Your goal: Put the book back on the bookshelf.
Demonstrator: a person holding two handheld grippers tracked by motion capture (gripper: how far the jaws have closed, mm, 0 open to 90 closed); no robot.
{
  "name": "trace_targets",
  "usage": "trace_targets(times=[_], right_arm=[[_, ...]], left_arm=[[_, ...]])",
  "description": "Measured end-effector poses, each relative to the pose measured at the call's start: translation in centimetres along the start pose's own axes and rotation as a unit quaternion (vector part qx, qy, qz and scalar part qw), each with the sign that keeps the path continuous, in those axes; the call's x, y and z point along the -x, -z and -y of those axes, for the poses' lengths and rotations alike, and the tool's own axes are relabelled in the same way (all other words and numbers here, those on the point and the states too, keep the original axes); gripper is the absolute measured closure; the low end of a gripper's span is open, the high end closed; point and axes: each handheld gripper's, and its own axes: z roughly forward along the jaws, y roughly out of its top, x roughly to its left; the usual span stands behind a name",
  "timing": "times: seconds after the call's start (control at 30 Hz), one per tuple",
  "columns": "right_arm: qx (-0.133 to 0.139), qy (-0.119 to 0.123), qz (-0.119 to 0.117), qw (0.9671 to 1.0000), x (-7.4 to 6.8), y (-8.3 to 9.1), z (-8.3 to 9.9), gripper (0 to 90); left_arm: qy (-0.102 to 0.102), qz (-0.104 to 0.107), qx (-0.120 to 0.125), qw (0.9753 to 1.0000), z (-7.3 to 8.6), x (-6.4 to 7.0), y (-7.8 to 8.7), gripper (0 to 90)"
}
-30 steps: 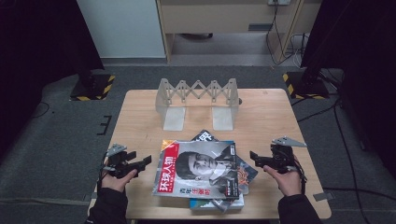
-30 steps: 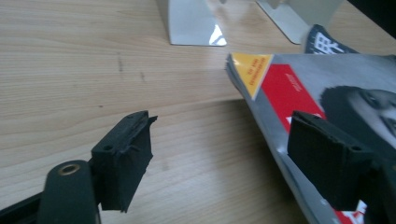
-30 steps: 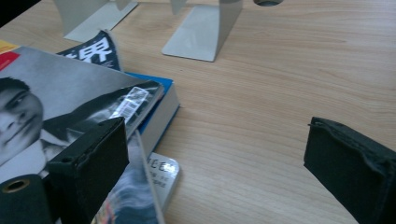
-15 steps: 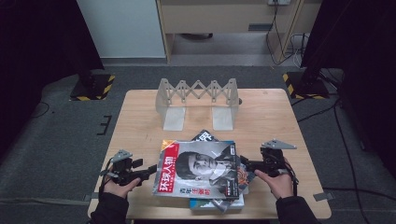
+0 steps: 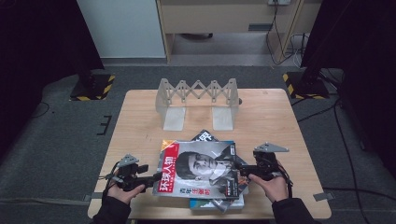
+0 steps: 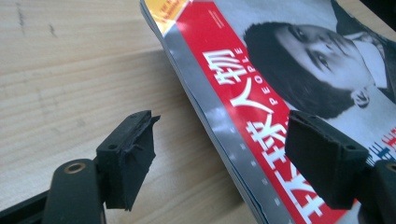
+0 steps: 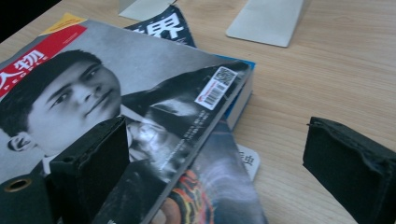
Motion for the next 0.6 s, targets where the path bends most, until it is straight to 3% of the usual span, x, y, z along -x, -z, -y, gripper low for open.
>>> trace_targets(times=[0.6], right_arm=[[-0.025, 0.026, -0.027, 0.9990, -2.1, -1.8, 0.7, 9.2]], left_arm=[[-0.004, 0.023, -0.046, 0.9987, 0.5, 0.8, -1.6, 22.2]])
